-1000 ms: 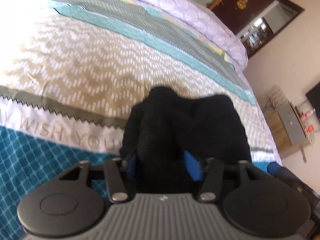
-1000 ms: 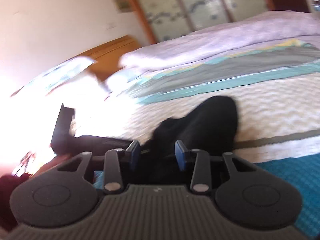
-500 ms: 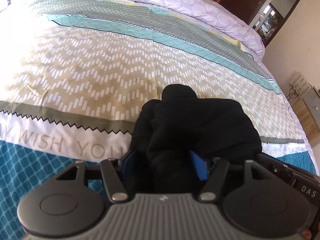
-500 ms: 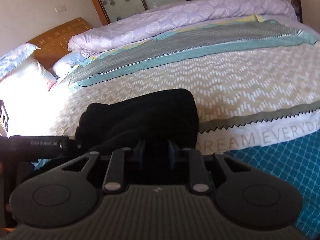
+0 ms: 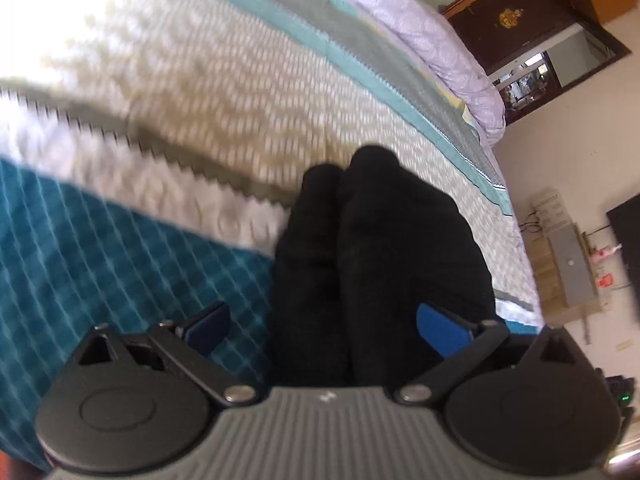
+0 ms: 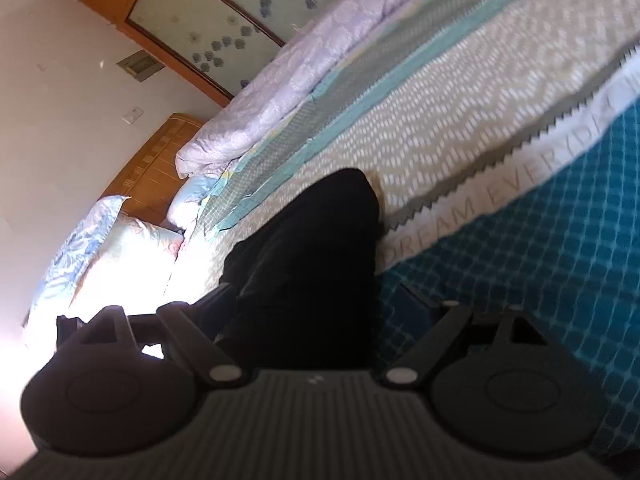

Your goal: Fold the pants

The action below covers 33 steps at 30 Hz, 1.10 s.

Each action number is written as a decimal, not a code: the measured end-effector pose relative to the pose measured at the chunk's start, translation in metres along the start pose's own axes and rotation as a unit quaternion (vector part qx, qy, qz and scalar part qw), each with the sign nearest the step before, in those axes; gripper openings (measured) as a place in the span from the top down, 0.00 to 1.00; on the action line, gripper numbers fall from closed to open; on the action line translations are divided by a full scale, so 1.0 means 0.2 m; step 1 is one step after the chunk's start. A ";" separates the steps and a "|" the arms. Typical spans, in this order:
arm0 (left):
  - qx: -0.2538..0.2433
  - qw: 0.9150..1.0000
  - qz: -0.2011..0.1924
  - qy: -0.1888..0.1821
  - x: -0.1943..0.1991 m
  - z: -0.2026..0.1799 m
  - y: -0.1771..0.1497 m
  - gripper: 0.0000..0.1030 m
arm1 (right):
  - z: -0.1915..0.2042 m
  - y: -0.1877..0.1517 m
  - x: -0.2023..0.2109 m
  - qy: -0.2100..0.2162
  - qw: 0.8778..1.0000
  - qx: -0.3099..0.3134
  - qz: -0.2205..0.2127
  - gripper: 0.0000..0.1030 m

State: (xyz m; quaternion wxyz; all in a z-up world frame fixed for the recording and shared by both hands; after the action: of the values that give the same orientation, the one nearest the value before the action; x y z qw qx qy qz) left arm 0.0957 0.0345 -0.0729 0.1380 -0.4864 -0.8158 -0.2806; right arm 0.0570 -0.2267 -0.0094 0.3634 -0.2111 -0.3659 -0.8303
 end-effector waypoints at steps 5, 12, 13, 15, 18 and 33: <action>0.033 0.997 0.013 -0.062 -0.08 -0.05 -0.06 0.01 | 0.08 -0.08 -0.15 0.025 0.998 0.008 0.063 0.14; 0.004 0.999 0.019 -0.042 -0.06 -0.21 -0.05 0.67 | 0.33 -0.16 -0.15 0.040 0.995 0.067 0.065 0.50; -0.016 0.999 0.009 -0.045 -0.04 -0.28 0.01 0.67 | 0.40 -0.14 -0.12 0.043 0.994 0.088 0.057 0.51; -0.067 0.997 -0.017 -0.045 0.00 -0.44 0.17 0.67 | 0.54 -0.05 -0.07 0.059 0.991 0.122 0.025 0.52; -0.138 0.987 -0.058 -0.054 0.00 -0.63 0.44 0.66 | 0.72 0.20 -0.05 0.078 0.984 0.156 -0.037 0.52; -0.184 0.976 -0.095 0.073 -1.09 -0.16 1.59 0.64 | 0.61 1.27 -1.34 -0.008 0.968 0.223 -0.116 0.51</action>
State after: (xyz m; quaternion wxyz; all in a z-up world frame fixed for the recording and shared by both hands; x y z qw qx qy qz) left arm 0.4780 -0.0228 -0.0527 0.0775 -0.4021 -0.7804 -0.4726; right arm 0.4336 -0.1328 0.0192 0.3000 -0.0873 -0.5667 -0.7624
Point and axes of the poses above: each gripper's, at about its wrist camera, not at the fingertips, and x roughly against the way its jaws point, z to its left, y to its top, the point moved 9 cm from there along -x, roughly the way its jaws point, and after that the axes turned 13 degrees about -y, right-handed, at the moved point
